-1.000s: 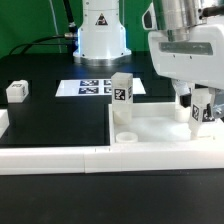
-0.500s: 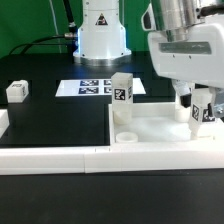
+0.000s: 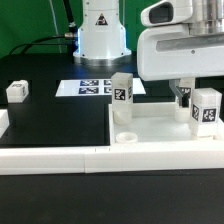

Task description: Assemble square table

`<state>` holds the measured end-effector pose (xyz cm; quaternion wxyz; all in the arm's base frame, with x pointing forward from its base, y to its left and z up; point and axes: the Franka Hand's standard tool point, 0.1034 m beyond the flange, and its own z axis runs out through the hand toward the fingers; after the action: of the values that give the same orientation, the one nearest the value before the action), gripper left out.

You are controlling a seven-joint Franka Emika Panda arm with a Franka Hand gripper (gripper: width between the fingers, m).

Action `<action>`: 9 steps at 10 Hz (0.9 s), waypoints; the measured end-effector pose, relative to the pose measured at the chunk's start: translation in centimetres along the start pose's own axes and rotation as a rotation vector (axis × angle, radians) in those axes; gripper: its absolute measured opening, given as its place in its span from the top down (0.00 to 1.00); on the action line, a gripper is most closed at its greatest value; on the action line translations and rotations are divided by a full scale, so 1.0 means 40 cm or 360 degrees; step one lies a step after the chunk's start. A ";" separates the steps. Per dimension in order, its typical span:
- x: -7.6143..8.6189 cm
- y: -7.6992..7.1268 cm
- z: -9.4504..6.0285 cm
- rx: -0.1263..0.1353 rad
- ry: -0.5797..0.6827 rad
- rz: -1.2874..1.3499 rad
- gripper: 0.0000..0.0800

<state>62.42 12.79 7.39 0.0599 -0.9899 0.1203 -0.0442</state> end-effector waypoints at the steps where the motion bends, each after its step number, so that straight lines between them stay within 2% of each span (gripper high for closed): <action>1: 0.001 0.001 0.002 -0.0026 0.0006 -0.0277 0.19; 2: 0.002 -0.003 0.005 -0.0051 0.0015 -0.0389 0.19; 3: 0.002 -0.003 0.005 -0.0042 0.0015 -0.0283 0.20; 4: 0.002 -0.002 0.005 -0.0042 0.0015 -0.0279 0.42; 5: 0.002 -0.003 0.005 -0.0040 0.0015 -0.0180 0.42; 6: 0.004 0.014 0.007 -0.0055 0.0013 -0.0086 0.62; 8: 0.007 0.016 0.005 -0.0045 0.0020 0.0244 0.63; 9: 0.011 0.019 -0.001 -0.0034 0.0029 0.0563 0.63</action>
Offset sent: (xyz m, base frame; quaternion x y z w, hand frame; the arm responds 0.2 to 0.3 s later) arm 0.0000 0.0000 0.0000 0.0000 0.0000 0.0000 1.0000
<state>62.66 11.94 7.37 0.0552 -0.9535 0.2934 -0.0407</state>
